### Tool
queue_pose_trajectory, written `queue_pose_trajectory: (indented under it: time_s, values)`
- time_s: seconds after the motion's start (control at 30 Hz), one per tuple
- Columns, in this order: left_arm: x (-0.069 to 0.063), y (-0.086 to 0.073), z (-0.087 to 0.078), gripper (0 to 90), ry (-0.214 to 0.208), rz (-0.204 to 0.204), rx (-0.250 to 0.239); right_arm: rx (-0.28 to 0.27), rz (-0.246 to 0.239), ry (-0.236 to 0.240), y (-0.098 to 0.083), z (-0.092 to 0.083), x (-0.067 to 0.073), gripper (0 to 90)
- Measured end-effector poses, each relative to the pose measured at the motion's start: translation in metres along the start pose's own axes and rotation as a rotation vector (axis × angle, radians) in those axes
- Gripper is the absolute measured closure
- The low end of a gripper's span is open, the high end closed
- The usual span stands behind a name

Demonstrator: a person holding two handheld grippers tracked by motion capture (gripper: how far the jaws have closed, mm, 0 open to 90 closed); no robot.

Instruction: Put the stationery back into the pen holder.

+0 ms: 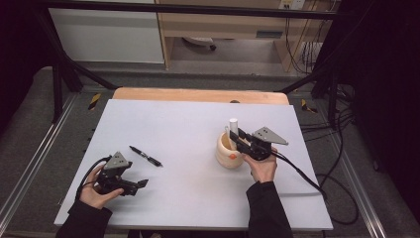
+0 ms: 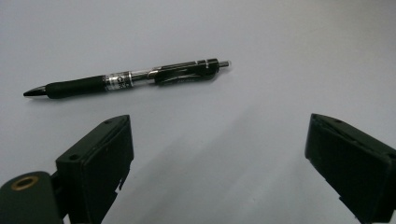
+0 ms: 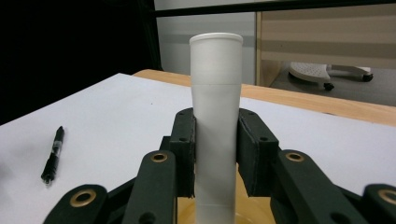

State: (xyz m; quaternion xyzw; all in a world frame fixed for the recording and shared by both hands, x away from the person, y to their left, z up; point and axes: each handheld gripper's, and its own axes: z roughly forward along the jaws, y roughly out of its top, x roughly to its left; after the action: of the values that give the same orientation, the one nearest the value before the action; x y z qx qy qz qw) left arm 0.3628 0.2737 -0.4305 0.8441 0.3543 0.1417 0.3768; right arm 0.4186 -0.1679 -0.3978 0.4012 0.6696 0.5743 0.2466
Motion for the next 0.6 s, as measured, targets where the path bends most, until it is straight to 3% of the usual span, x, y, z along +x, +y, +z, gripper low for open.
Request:
queue_pose_trajectory:
  time_s: [0.4, 0.6]
  values:
    - [0.001, -0.001, 0.001, 8.1, 0.001, -0.002, 0.004, 0.020, 0.043, 0.007, -0.014, -0.002, -0.002, 69.7]
    - [0.001, -0.002, 0.002, 8.1, 0.001, 0.001, 0.008, 0.036, 0.039, -0.005, -0.016, -0.003, -0.001, 69.4]
